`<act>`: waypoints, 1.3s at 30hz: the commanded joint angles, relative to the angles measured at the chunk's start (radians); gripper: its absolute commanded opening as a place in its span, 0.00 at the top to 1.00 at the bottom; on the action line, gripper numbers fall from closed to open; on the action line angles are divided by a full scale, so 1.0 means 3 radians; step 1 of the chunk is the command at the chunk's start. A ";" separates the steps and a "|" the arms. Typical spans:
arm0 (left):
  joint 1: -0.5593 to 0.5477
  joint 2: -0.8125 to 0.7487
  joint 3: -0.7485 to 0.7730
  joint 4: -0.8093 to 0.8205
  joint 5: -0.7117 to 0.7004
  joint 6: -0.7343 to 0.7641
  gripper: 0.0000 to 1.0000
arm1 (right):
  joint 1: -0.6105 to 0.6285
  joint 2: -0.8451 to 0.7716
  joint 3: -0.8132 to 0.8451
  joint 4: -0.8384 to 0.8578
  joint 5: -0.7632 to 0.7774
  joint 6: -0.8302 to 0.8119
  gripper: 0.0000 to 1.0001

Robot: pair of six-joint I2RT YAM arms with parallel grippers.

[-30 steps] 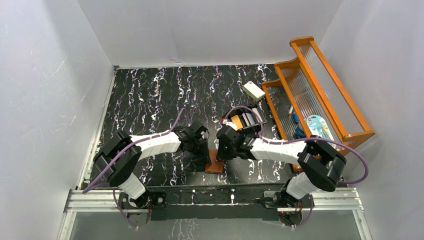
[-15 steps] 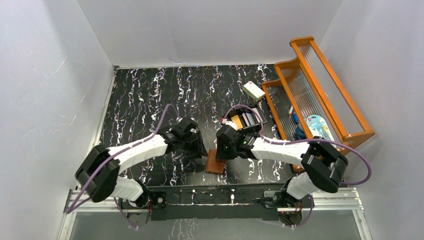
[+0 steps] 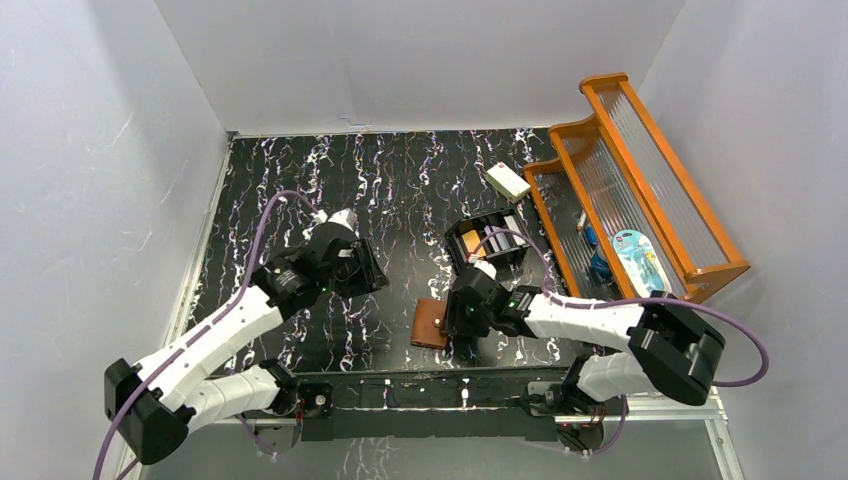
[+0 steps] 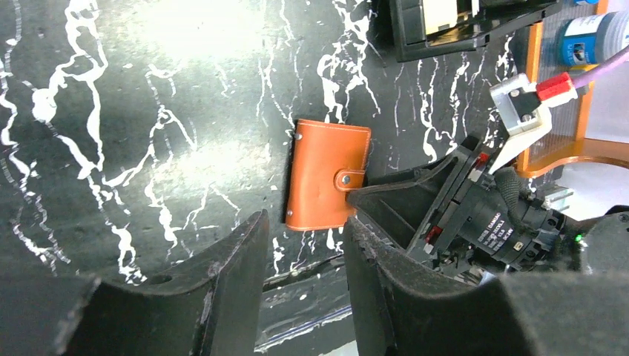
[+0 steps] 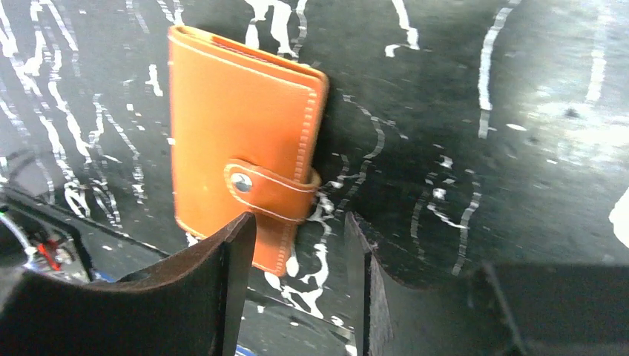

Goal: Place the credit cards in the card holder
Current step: Move the card holder to the center of the board, then reset both arms

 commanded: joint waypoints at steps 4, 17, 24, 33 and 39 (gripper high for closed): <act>0.0016 -0.0396 0.0092 -0.0589 -0.0176 0.0086 0.59 | 0.0122 0.0388 0.0161 0.0932 -0.0305 0.0071 0.45; 0.0016 -0.1064 0.0890 -0.1142 -0.0292 0.0501 0.01 | 0.0253 0.0490 0.1304 0.0276 -0.0054 -0.0792 0.39; 0.0016 -0.1126 0.1622 -0.1462 -0.0379 0.0681 0.01 | 0.0255 -0.0112 0.1788 -0.0621 0.0747 -0.1310 0.18; 0.0016 -0.1467 0.1532 -0.1339 -0.0504 0.0620 0.01 | 0.0255 -0.0802 0.1728 -0.0530 0.0785 -0.1207 0.02; 0.0017 -0.1479 0.1468 -0.1394 -0.0546 0.0574 0.01 | 0.0255 -0.0997 0.1666 -0.0516 0.0814 -0.1110 0.02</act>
